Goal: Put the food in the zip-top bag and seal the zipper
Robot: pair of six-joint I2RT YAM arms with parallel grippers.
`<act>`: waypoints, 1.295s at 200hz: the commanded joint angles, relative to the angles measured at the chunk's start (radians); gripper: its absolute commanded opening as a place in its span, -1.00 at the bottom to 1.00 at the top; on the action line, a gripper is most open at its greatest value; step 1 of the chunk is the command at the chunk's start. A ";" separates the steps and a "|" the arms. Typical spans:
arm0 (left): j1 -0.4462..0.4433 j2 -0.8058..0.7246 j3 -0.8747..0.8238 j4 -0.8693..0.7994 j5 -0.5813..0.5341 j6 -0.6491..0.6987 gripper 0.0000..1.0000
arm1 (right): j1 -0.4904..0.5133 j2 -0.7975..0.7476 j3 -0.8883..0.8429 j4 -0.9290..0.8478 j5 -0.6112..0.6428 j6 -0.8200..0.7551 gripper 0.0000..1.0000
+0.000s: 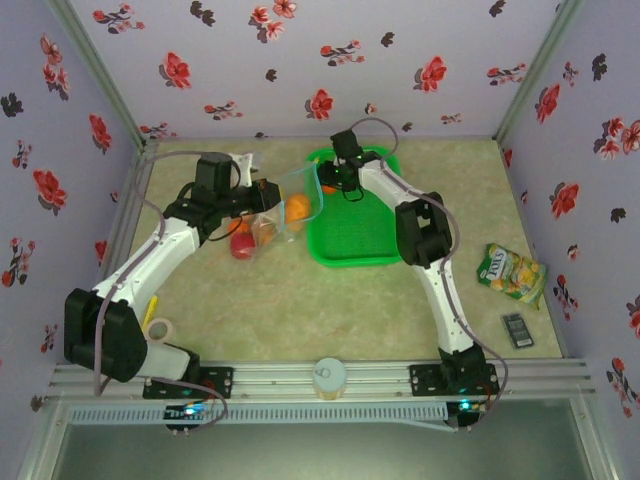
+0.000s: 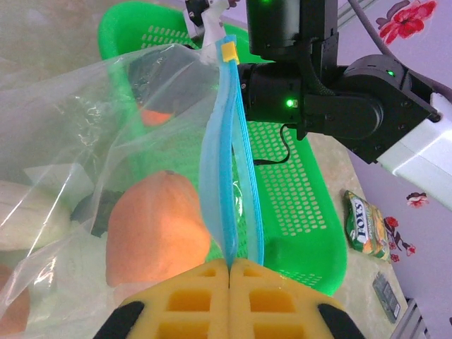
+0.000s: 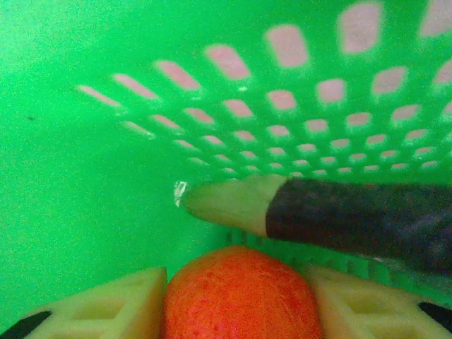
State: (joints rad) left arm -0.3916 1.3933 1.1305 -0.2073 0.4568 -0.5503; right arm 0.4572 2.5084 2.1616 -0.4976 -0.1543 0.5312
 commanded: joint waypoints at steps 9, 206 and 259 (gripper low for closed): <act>0.002 -0.025 0.025 -0.012 0.011 0.023 -1.00 | 0.005 -0.097 -0.114 0.000 0.026 -0.027 -0.11; 0.000 -0.037 -0.026 0.023 0.008 -0.008 -1.00 | 0.168 -1.024 -0.787 0.172 0.331 -0.212 -0.16; -0.005 -0.025 -0.025 0.036 0.008 -0.013 -1.00 | 0.254 -1.089 -0.821 0.270 0.318 -0.198 -0.17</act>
State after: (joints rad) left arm -0.3923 1.3766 1.1149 -0.1947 0.4568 -0.5514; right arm 0.6788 1.4345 1.3617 -0.3031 0.1436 0.3401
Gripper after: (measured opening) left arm 0.047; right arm 0.458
